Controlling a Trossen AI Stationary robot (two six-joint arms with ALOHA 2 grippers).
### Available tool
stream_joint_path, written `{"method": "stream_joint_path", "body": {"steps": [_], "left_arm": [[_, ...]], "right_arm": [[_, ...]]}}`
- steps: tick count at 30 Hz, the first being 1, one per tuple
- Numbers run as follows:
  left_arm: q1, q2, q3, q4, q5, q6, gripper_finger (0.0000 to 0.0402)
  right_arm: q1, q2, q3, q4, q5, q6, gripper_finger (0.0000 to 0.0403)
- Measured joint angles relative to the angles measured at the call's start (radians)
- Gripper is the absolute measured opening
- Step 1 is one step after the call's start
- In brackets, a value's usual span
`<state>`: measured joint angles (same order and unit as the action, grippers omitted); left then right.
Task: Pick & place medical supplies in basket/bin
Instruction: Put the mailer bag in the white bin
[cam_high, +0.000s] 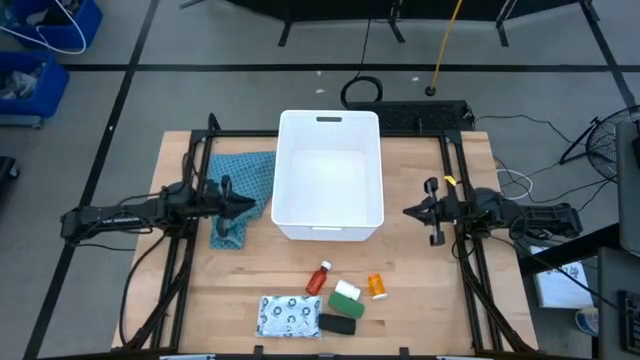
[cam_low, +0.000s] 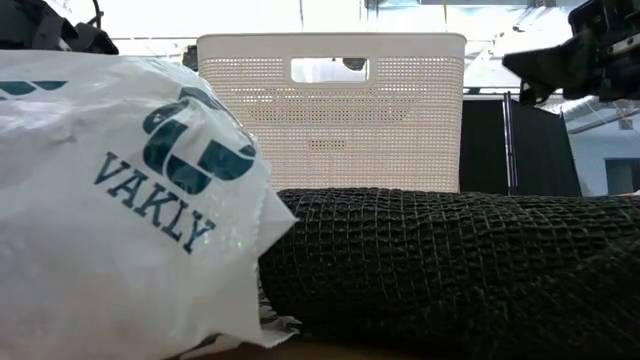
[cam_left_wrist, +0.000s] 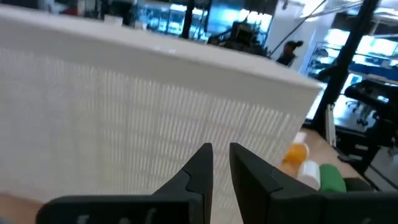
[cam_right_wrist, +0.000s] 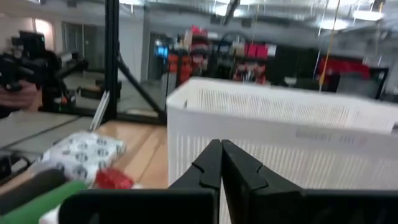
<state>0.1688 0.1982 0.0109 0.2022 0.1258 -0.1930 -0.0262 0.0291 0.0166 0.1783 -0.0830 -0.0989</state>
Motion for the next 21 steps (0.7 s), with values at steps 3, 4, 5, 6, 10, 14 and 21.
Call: {"method": "stream_joint_path", "body": {"steps": [3, 4, 5, 6, 10, 14, 21], "left_arm": [[-0.001, 0.000, 0.000, 0.069, 0.100, 0.064, 0.0056], [-0.002, 0.000, 0.000, 0.091, 0.126, 0.084, 0.0056], [-0.002, -0.001, 0.000, 0.118, 0.144, 0.098, 0.0056], [-0.002, -0.001, 0.000, 0.145, 0.154, 0.104, 0.0056], [-0.006, 0.000, 0.001, 0.193, 0.162, 0.101, 0.0056], [-0.060, 0.025, 0.061, 0.185, 0.131, 0.093, 0.0056], [-0.265, 0.191, 0.275, -0.041, -0.101, 0.117, 0.0061]], "right_arm": [[0.000, 0.000, 0.034, 0.021, 0.000, -0.002, 0.0002], [0.002, 0.000, 0.051, 0.006, 0.000, -0.002, 0.0004], [0.005, 0.001, 0.066, -0.028, 0.000, -0.003, 0.0007], [0.010, 0.006, 0.092, -0.063, 0.000, -0.004, 0.0010], [0.034, 0.025, 0.189, -0.083, 0.007, -0.003, 0.0024], [0.042, 0.052, 0.208, -0.117, 0.083, -0.009, 0.0033], [0.041, 0.076, 0.181, -0.142, 0.257, -0.019, 0.0043]]}}
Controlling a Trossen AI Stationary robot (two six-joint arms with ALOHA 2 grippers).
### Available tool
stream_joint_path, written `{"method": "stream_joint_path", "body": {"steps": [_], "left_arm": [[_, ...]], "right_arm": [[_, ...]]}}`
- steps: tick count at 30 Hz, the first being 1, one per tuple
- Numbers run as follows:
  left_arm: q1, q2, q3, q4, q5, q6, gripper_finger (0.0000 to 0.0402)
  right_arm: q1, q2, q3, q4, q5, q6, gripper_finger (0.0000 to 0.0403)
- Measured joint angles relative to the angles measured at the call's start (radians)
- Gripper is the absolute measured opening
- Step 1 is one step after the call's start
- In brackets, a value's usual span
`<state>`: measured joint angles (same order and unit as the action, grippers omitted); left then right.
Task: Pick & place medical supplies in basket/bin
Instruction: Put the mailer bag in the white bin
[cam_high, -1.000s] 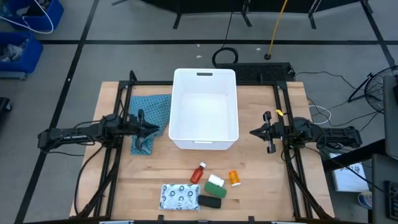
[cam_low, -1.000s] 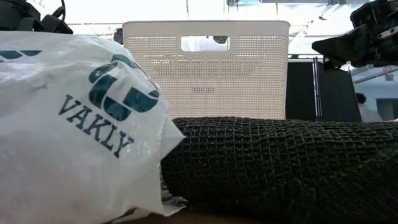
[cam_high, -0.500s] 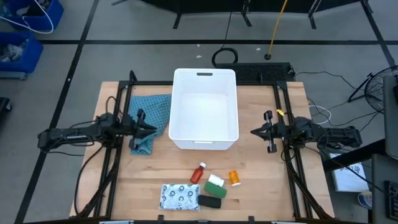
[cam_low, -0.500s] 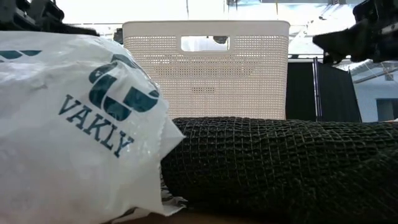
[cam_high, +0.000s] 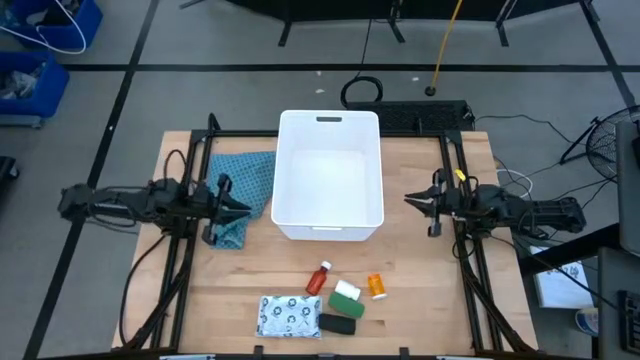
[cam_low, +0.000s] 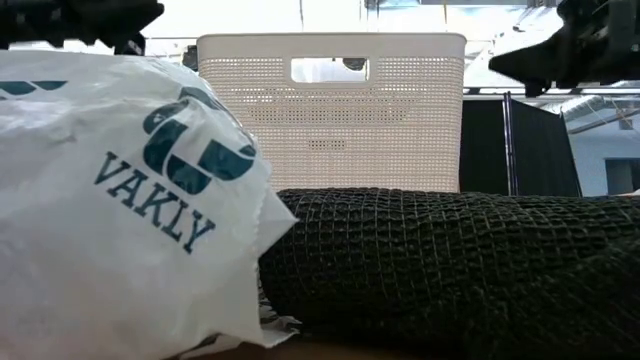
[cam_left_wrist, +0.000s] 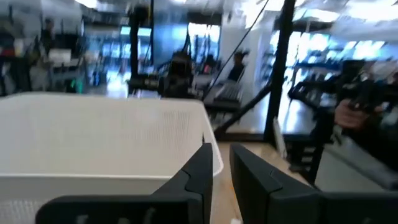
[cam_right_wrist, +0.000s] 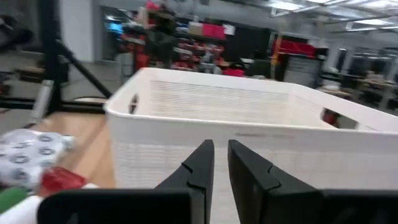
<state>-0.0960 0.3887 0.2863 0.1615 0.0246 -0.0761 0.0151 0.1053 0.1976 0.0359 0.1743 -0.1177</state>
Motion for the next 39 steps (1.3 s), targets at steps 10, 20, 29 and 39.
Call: {"method": "stream_joint_path", "body": {"steps": [10, 20, 29, 39], "left_arm": [[-0.329, 0.485, 0.320, -0.062, -0.376, -0.010, 0.0171], [-0.574, 0.970, 0.756, -0.283, -0.575, -0.091, 0.0291], [-0.623, 1.405, 1.162, -0.563, -0.533, -0.280, 0.0328], [-0.611, 1.659, 1.377, -0.797, -0.367, -0.537, 0.0331]], "right_arm": [[0.000, 0.001, -0.053, -0.004, 0.069, -0.061, 0.0055], [0.000, 0.001, -0.054, -0.003, 0.195, -0.108, 0.0065], [0.000, 0.001, -0.053, 0.001, 0.195, -0.158, 0.0076], [0.000, 0.001, -0.053, 0.004, 0.193, -0.140, 0.0093]]}}
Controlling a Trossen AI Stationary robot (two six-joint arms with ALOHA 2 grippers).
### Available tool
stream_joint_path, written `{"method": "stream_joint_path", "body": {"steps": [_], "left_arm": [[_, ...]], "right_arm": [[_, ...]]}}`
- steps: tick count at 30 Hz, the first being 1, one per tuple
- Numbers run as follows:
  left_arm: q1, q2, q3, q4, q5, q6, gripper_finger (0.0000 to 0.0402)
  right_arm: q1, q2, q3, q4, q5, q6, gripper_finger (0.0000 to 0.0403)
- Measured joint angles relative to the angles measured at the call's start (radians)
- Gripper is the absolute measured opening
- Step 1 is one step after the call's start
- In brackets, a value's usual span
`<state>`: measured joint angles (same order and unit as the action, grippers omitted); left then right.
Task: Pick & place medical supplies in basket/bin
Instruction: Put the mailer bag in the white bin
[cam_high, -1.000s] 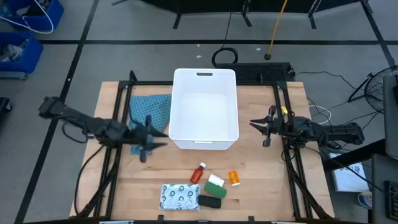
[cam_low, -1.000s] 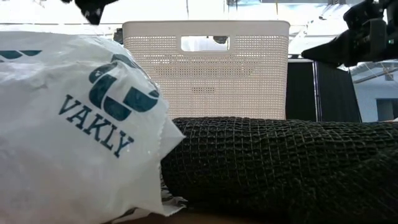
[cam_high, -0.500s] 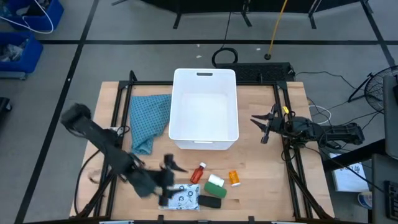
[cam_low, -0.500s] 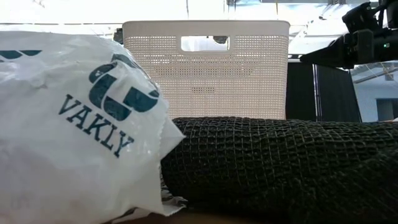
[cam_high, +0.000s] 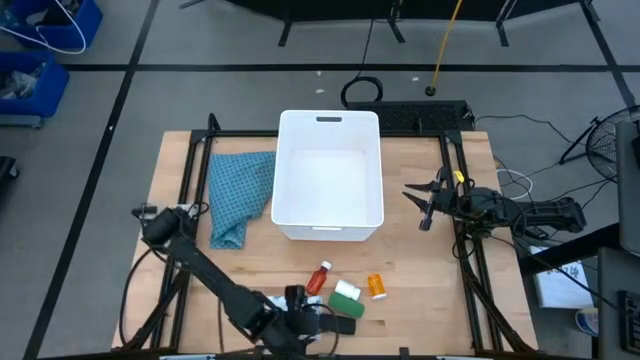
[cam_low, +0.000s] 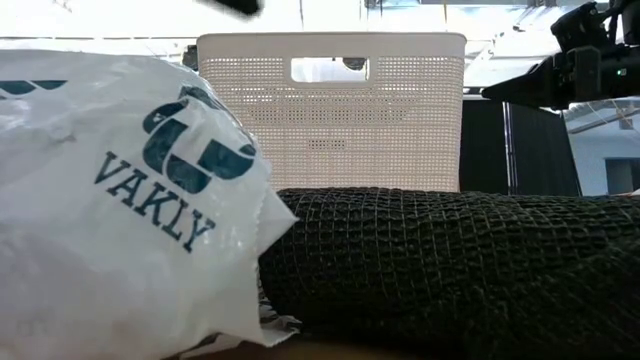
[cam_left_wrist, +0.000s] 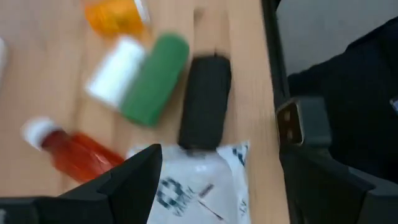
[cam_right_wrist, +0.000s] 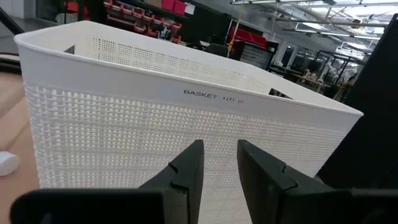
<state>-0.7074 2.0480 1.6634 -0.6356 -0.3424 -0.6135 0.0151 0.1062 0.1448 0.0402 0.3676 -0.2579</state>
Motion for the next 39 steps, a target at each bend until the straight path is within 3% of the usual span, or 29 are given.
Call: {"method": "stream_joint_path", "body": {"steps": [9, 20, 25, 33, 39], "left_arm": [[-0.012, 0.093, 0.002, -0.025, 0.107, -0.063, 0.0331], [-0.012, 0.133, 0.005, 0.003, 0.102, -0.024, 0.0323], [-0.004, 0.133, 0.004, -0.001, 0.128, -0.043, 0.0240], [0.007, 0.135, 0.003, 0.009, 0.219, -0.029, 0.0022], [0.003, 0.105, -0.001, -0.029, 0.270, 0.058, 0.0004]], "right_arm": [[0.000, 0.000, 0.000, 0.057, -0.001, 0.006, 0.0100], [0.000, 0.007, 0.001, 0.054, -0.002, 0.036, 0.0100], [0.000, 0.009, 0.001, 0.044, -0.002, 0.062, 0.0100], [0.000, 0.010, 0.001, 0.037, -0.002, 0.063, 0.0100], [0.000, 0.010, 0.001, 0.037, -0.003, 0.063, 0.0100]]}}
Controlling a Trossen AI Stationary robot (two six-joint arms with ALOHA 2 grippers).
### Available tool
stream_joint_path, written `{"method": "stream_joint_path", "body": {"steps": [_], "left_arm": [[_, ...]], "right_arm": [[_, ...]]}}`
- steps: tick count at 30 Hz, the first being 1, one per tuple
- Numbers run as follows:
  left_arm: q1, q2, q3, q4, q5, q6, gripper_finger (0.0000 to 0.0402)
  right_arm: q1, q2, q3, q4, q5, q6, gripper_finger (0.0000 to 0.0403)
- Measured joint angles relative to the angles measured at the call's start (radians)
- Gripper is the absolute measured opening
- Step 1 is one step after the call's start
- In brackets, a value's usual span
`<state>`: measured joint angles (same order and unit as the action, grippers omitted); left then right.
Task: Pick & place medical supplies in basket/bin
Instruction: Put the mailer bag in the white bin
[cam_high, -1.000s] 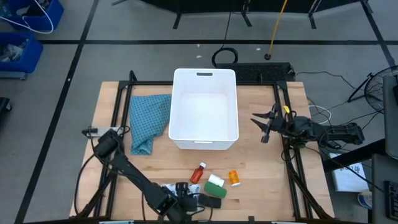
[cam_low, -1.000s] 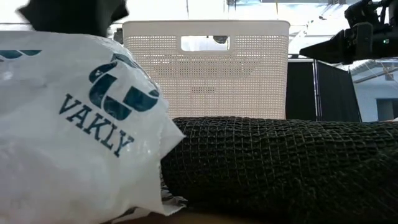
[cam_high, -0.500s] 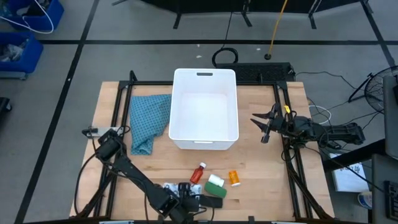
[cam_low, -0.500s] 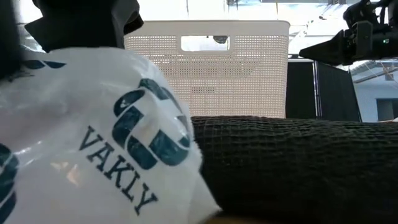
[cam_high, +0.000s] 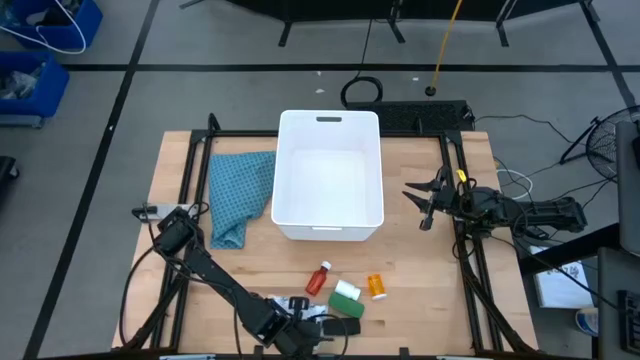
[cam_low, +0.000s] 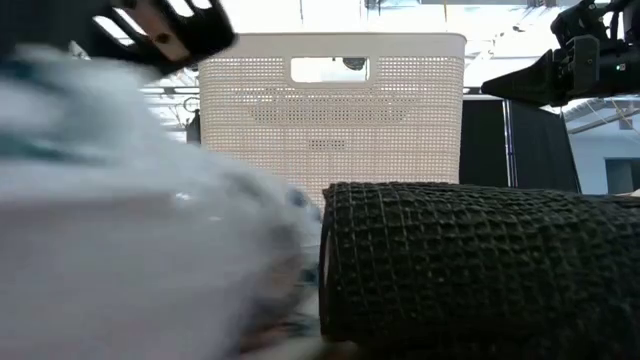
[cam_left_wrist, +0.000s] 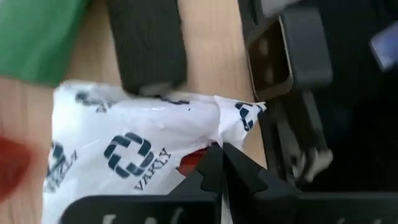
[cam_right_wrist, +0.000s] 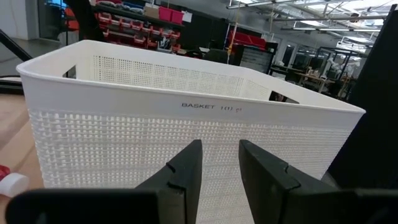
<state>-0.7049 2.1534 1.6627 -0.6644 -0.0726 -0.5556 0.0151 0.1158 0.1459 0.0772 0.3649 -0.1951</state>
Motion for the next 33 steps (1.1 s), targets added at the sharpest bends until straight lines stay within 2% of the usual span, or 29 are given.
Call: {"method": "stream_joint_path", "body": {"steps": [2, 6, 13, 19, 23, 26, 28, 33], "left_arm": [[-0.004, -0.026, -0.003, -0.041, 0.001, 0.013, 0.0004], [-0.023, -0.113, -0.005, -0.089, -0.073, 0.045, 0.0003], [-0.082, -0.326, -0.002, -0.165, -0.341, 0.122, 0.0002], [-0.106, -0.540, -0.001, -0.148, -0.555, 0.345, 0.0001], [-0.058, -0.681, -0.001, -0.155, -0.681, 0.529, 0.0001], [0.045, -0.773, 0.001, -0.145, -0.690, 0.670, 0.0001], [0.139, -0.823, 0.001, -0.125, -0.655, 0.739, 0.0001], [0.408, -0.906, 0.001, -0.014, -0.419, 0.913, 0.0001]], "right_arm": [[0.000, 0.000, 0.000, 0.000, 0.000, 0.000, 0.0100], [0.000, 0.000, 0.000, 0.000, 0.000, -0.005, 0.0100], [0.000, 0.000, 0.000, 0.002, 0.000, -0.008, 0.0100], [0.000, 0.000, 0.000, 0.024, 0.000, -0.067, 0.0100], [0.000, 0.000, 0.000, 0.028, 0.000, -0.081, 0.0100], [0.000, 0.000, 0.000, 0.049, 0.000, -0.068, 0.0100], [0.000, 0.000, 0.000, 0.066, 0.000, -0.053, 0.0100], [0.000, 0.000, 0.000, 0.092, 0.000, -0.052, 0.0100]]}}
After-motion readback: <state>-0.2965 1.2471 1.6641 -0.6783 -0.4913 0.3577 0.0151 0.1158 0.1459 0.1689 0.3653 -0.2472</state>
